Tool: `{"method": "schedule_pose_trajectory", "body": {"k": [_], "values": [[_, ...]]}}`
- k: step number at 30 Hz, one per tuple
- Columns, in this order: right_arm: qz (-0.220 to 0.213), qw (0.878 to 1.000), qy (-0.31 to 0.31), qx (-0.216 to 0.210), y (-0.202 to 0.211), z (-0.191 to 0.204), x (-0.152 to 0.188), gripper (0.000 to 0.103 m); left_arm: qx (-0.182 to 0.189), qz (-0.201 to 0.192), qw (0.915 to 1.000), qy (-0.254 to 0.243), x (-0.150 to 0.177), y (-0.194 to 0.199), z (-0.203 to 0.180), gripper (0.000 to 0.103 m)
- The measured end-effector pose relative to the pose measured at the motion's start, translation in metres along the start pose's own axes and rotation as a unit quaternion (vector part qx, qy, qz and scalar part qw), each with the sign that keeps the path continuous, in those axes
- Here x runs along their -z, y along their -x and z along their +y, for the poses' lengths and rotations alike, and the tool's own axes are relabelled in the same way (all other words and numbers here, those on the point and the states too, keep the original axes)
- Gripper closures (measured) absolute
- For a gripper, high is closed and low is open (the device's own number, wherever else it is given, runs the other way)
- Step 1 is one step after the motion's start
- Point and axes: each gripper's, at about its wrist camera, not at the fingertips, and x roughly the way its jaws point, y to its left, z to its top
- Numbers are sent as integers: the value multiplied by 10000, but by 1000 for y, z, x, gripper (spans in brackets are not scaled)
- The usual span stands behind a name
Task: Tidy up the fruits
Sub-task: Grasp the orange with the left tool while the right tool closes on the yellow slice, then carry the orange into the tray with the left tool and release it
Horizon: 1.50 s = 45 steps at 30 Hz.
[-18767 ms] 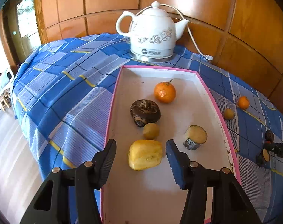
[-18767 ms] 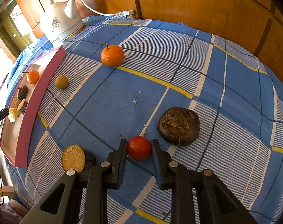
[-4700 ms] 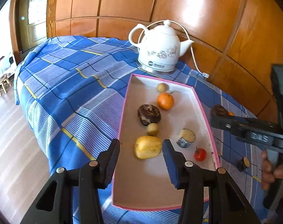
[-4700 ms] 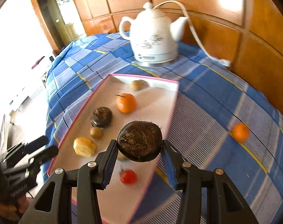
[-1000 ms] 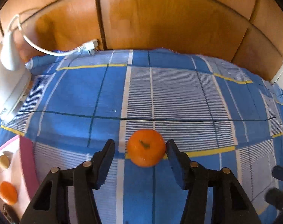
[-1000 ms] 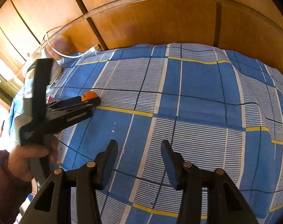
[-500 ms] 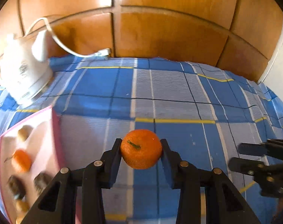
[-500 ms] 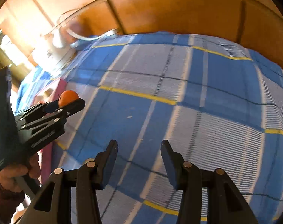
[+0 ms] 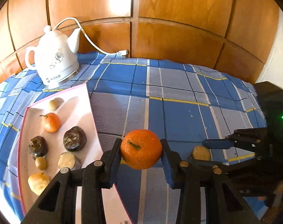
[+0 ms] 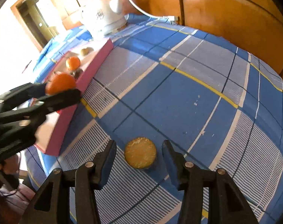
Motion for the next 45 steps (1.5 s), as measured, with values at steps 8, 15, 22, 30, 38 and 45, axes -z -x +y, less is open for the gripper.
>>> {"method": "schedule_pose_trajectory", "body": {"k": [8, 15, 22, 30, 38, 45], "values": [[85, 9992, 253, 305, -7, 7, 6, 67, -27, -99, 9999, 5, 10, 19, -2, 63], [29, 9960, -233, 864, -2, -24, 6, 67, -64, -144, 9999, 17, 17, 30, -3, 63], [14, 9948, -500, 885, -1, -38, 7, 67, -58, -79, 9999, 65, 25, 31, -1, 62], [-26, 9943, -436, 977, -2, -34, 6, 67, -47, -24, 10000, 80, 30, 31, -2, 63], [-36, 9941, -370, 1018, -1, -32, 6, 68, -69, 11, 9999, 114, 33, 31, 2, 62], [-37, 9942, -369, 1014, -1, -33, 6, 68, -116, 7, 9998, 184, 34, 32, 8, 62]]}}
